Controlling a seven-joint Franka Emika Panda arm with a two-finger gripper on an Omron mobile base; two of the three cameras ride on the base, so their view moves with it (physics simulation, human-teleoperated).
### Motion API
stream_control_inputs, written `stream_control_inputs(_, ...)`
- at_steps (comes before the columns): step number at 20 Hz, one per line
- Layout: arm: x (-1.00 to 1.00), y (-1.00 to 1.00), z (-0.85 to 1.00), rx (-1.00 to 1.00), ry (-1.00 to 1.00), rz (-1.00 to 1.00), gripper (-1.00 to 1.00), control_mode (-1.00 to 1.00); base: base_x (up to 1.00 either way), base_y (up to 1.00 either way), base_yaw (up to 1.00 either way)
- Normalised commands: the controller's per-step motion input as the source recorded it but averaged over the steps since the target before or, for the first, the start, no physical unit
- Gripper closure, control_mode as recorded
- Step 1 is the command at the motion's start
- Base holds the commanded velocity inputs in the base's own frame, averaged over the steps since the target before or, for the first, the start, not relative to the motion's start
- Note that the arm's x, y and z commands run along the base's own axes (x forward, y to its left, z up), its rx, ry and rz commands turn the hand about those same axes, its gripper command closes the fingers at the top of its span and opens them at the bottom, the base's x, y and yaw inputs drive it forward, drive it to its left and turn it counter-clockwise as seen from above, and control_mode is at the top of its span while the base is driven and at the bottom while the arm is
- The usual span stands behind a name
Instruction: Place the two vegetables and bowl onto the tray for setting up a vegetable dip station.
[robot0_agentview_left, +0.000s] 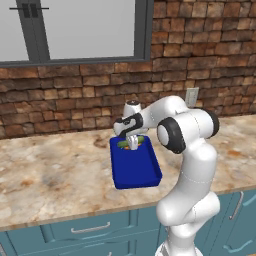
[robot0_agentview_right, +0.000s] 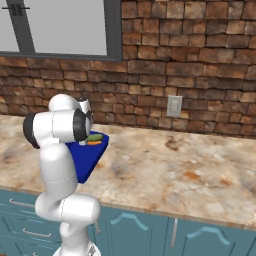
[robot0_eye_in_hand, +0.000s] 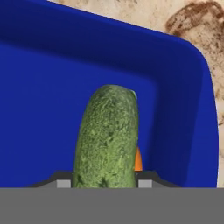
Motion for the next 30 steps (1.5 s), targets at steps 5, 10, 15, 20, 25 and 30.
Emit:
stream_control_inputs(5,0.03,0.0,0.0,0.0,-0.01,0.0,-1.0,-1.0,0.0,0.0,0.0)
stream_control_inputs(10,0.01,0.0,0.0,0.0,-0.01,0.0,-1.0,-1.0,0.0,0.0,0.0)
stream_control_inputs(15,0.0,0.0,0.0,0.0,0.0,0.0,-1.0,-1.0,0.0,0.0,0.0)
stream_control_inputs(20,0.0,0.0,0.01,0.0,-0.05,0.01,-1.0,-1.0,0.0,0.0,0.0)
stream_control_inputs(25,-0.04,0.0,0.23,0.0,-0.07,0.0,-1.0,-1.0,0.0,0.0,0.0)
stream_control_inputs(30,-0.33,0.0,0.39,0.0,-0.11,0.0,-1.0,-1.0,0.0,0.0,0.0)
